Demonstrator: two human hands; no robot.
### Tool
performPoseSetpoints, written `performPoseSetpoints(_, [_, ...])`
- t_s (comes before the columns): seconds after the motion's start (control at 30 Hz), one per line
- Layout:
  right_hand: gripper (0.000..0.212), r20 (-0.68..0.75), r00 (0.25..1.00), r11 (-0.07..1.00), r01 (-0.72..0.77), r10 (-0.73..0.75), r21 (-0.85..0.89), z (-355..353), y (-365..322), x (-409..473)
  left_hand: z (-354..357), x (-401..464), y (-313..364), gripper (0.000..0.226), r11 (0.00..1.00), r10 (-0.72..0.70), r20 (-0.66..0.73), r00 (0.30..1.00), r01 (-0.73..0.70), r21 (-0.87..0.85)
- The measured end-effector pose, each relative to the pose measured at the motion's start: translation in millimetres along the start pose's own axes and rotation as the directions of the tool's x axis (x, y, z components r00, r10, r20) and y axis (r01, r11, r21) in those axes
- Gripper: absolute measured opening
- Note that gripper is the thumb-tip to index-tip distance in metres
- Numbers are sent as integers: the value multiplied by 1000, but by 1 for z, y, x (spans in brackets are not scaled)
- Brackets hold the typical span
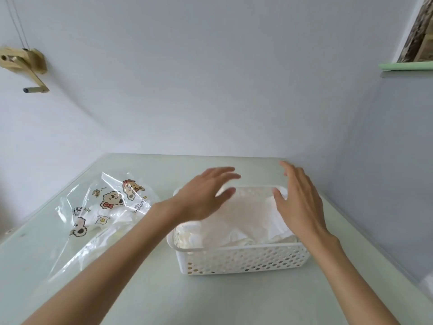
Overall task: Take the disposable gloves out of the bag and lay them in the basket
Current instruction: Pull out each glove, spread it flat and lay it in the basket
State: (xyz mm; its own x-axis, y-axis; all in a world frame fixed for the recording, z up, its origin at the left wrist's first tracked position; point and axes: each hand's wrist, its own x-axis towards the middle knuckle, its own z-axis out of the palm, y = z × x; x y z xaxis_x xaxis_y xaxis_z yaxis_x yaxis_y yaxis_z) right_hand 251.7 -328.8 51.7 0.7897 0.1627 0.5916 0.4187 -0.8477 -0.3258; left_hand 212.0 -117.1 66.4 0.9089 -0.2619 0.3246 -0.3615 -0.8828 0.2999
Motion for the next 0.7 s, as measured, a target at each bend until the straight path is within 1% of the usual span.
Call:
performPoseSetpoints(0.03, [51, 37, 997, 996, 66, -69, 64, -1, -2, -2, 4, -9, 2, 50, 999, 24, 130, 991, -28, 29])
performPoseSetpoints(0.07, [49, 145, 980, 986, 123, -139, 111, 0, -7, -5, 7, -18, 0, 54, 997, 8, 252, 968, -29, 77])
performPoseSetpoints(0.1, [50, 315, 930, 980, 160, -189, 118, 3, -10, -7, 10, -22, -2, 57, 991, -19, 330, 944, -25, 130])
performPoseSetpoints(0.13, [55, 511, 840, 983, 164, -184, 84, 6, -11, -10, 12, -25, -6, 59, 985, -54, 375, 925, -13, 174])
performPoseSetpoints(0.17, [60, 666, 736, 989, 145, -119, 16, 8, -9, -9, 13, -25, -10, 62, 978, -91, 401, 911, 6, 207])
performPoseSetpoints(0.2, [63, 750, 660, 991, 123, -40, -55, 10, -6, -8, 14, -25, -13, 65, 973, -133, 427, 894, 35, 229])
performPoseSetpoints(0.23, [64, 783, 622, 987, 117, 15, -112, 12, -1, -6, 15, -25, -15, 69, 967, -172, 453, 875, 62, 248])
performPoseSetpoints(0.27, [64, 796, 603, 980, 123, 50, -154, 13, 3, -3, 17, -24, -18, 71, 960, -204, 472, 858, 82, 266])
performPoseSetpoints(0.33, [64, 832, 544, 971, 120, 110, -207, 15, 12, 0, 20, -22, -16, 74, 951, -244, 490, 837, 108, 290])
performPoseSetpoints(0.37, [64, 851, 511, 971, 116, 124, -211, 14, 11, 0, 19, -24, -13, 74, 949, -255, 480, 840, 124, 289])
performPoseSetpoints(0.4, [65, 857, 500, 972, 112, 127, -209, 11, 9, -1, 18, -26, -9, 73, 953, -252, 453, 855, 138, 270])
performPoseSetpoints(0.43, [65, 843, 524, 974, 102, 120, -202, 9, 10, -2, 17, -27, -4, 70, 963, -231, 395, 889, 150, 224])
performPoseSetpoints(0.5, [65, 757, 650, 975, 121, 63, -184, -3, 1, -4, 1, -44, -3, 62, 977, -194, 159, 968, 176, 121])
performPoseSetpoints(0.53, [62, 697, 717, 967, 158, 27, -200, -10, -7, -4, -10, -59, -7, 58, 979, -195, 27, 980, 193, 71])
performPoseSetpoints(0.57, [58, 633, 774, 952, 199, -5, -235, -19, -14, -5, -20, -75, -16, 57, 975, -218, -76, 973, 221, 32])
performPoseSetpoints(0.6, [53, 574, 818, 938, 226, -36, -263, -28, -25, -6, -29, -93, -27, 59, 962, -270, -134, 953, 273, 6])
performPoseSetpoints(0.63, [48, 514, 855, 936, 237, -73, -261, -36, -39, -8, -38, -110, -42, 64, 935, -352, -135, 926, 355, -3])
performPoseSetpoints(0.67, [42, 450, 885, 946, 241, -121, -219, -42, -55, -11, -46, -127, -56, 70, 890, -454, -82, 887, 456, 7])
performPoseSetpoints(0.7, [37, 386, 905, 957, 254, -182, -143, -45, -78, -16, -54, -142, -71, 75, 827, -562, 4, 827, 562, 31])
